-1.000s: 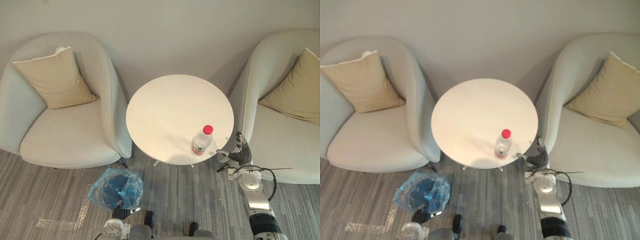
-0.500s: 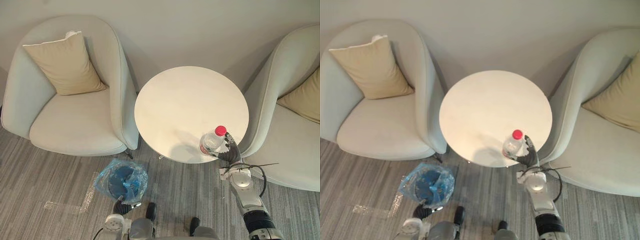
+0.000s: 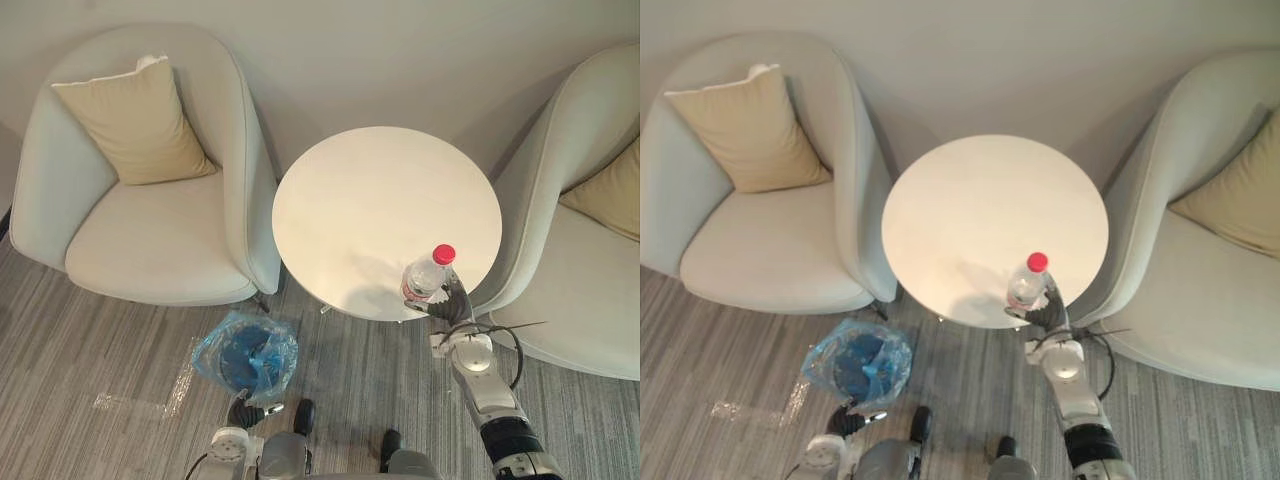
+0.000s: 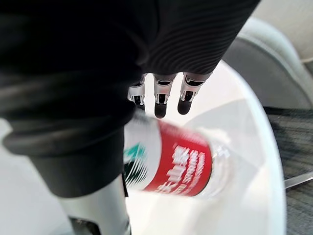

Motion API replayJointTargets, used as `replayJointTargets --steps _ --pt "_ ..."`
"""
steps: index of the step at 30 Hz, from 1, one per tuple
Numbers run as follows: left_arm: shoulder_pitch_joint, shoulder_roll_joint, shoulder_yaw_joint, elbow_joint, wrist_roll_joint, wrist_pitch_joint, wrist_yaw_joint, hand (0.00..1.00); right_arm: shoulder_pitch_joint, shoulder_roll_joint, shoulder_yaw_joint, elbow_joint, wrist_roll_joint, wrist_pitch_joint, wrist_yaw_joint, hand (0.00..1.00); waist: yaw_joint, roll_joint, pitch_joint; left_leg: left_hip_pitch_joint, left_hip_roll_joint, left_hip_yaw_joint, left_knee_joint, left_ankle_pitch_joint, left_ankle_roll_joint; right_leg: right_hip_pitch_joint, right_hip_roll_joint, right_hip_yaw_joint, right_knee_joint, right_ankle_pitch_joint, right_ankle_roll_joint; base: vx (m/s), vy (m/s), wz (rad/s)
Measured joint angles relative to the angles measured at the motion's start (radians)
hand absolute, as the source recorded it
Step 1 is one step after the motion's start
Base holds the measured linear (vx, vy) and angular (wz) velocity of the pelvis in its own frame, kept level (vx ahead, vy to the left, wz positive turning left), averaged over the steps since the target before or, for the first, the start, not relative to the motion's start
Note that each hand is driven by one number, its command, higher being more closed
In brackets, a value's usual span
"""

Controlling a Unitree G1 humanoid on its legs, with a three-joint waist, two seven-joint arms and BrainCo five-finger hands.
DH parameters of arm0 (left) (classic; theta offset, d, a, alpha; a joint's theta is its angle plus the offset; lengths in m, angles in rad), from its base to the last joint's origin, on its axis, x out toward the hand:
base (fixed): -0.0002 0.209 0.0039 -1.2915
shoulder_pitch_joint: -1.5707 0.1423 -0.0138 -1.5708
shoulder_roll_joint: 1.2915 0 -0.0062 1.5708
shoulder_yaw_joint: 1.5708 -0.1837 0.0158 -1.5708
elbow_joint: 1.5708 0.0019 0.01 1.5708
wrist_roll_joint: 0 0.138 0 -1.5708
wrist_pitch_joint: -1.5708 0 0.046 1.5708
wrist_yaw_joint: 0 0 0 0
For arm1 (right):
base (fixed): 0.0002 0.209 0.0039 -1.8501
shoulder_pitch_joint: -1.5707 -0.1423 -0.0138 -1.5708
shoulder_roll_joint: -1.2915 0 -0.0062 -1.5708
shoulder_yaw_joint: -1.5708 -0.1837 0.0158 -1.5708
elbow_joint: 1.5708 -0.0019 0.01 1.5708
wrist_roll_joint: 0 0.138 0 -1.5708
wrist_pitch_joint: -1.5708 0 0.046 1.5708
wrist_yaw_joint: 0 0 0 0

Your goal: Gather rubbish on tea table into small bin, then transfer packed bag to large trash can.

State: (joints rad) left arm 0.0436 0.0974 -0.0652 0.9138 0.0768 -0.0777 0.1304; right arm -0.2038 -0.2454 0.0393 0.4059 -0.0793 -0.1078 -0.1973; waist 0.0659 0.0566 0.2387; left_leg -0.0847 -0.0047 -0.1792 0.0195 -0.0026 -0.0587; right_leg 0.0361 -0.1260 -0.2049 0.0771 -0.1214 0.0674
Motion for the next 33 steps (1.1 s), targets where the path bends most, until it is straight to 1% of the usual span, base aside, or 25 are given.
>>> replayJointTargets --steps 2,6,8,12,14,19,21,27,29,31,33 --pt "-0.007 0.0 -0.001 -0.003 -0.002 -0.003 0.0 0.0 -0.037 0.0 0.012 0.005 0.001 0.001 -0.003 1.0 0.002 0.006 0.018 -0.004 -0.001 -0.008 0.0 0.005 -0.001 -0.001 0.0 -0.004 0.004 0.0 0.0 -0.04 0.002 0.08" --pt "-0.014 0.0 -0.001 -0.005 -0.004 -0.003 0.0 0.0 -0.072 0.0 0.021 0.006 0.004 0.003 -0.02 1.0 0.01 0.009 0.027 -0.018 -0.003 -0.021 0.0 0.01 -0.002 -0.009 0.0 -0.011 0.004 0.0 0.0 -0.03 0.005 0.1" --pt "-0.018 0.0 0.0 -0.011 -0.021 -0.003 0.001 0.0 -0.096 0.0 0.022 0.008 0.012 0.003 -0.026 1.0 0.023 0.012 0.038 -0.023 -0.003 -0.022 0.0 0.011 -0.003 -0.015 0.0 -0.011 0.005 0.0 0.0 0.0 0.003 0.02" --pt "-0.024 0.0 0.001 -0.021 -0.022 -0.004 0.001 0.0 -0.117 0.001 0.021 0.01 0.024 0.003 -0.045 1.0 0.033 0.015 0.053 -0.025 -0.004 -0.027 0.001 0.011 -0.003 -0.014 0.0 -0.011 0.006 0.0 0.0 0.0 0.004 0.02" --pt "-0.024 0.001 0.001 -0.02 -0.022 -0.004 0.001 0.0 -0.118 0.004 0.02 0.01 0.042 0.003 -0.049 1.0 0.033 0.015 0.054 -0.026 -0.005 -0.034 0.001 0.011 -0.003 -0.013 0.0 -0.011 0.006 0.0 0.0 0.01 0.009 0.1" --pt "-0.024 0.001 0.001 -0.02 -0.022 -0.003 0.001 0.0 -0.11 0.008 0.012 -0.006 0.042 0.003 -0.047 1.0 0.033 0.015 0.054 -0.021 -0.006 -0.044 0.002 0.011 -0.003 -0.002 0.0 -0.01 0.006 0.0 0.0 0.01 0.007 0.08" --pt "-0.024 0.002 0.002 -0.02 -0.021 -0.002 0.001 0.0 -0.087 0.008 0.001 -0.045 0.042 0.003 -0.046 1.0 0.033 0.015 0.054 -0.018 -0.006 -0.049 0.002 0.011 -0.003 0.002 0.0 -0.004 0.007 0.0 0.0 -0.01 0.009 0.06" --pt "-0.023 0.007 0.003 -0.019 -0.019 0.004 -0.001 0.0 0.033 0.009 -0.028 -0.253 0.041 -0.003 -0.028 1.0 0.032 0.015 0.054 -0.008 -0.006 -0.045 0.003 0.011 -0.003 0.01 -0.001 0.003 0.006 0.0 0.0 -0.02 0.005 -0.02" --pt "-0.019 0.007 0.008 -0.017 -0.012 0.008 -0.002 0.0 0.105 0.012 -0.034 -0.322 0.039 -0.005 -0.015 1.0 0.029 0.014 0.052 0.022 -0.006 -0.043 0.0 0.01 -0.003 0.035 -0.001 0.005 0.004 -0.001 0.002 -0.02 0.001 -0.02" --pt "-0.018 0.009 0.008 -0.017 0.003 0.009 -0.004 0.0 0.14 0.015 -0.034 -0.365 0.038 -0.011 -0.009 1.0 0.024 0.011 0.048 0.025 -0.005 -0.035 -0.002 0.01 -0.003 0.034 -0.001 0.015 0.003 -0.003 0.005 -0.06 0.007 -0.15" --pt "-0.018 0.011 0.008 -0.015 0.003 0.015 -0.008 0.0 0.166 0.036 -0.04 -0.399 0.035 -0.018 -0.004 1.0 0.016 0.011 0.047 0.024 -0.004 -0.022 -0.001 0.01 -0.003 0.032 -0.001 0.028 0.0 -0.004 0.006 -0.06 0.009 -0.21"
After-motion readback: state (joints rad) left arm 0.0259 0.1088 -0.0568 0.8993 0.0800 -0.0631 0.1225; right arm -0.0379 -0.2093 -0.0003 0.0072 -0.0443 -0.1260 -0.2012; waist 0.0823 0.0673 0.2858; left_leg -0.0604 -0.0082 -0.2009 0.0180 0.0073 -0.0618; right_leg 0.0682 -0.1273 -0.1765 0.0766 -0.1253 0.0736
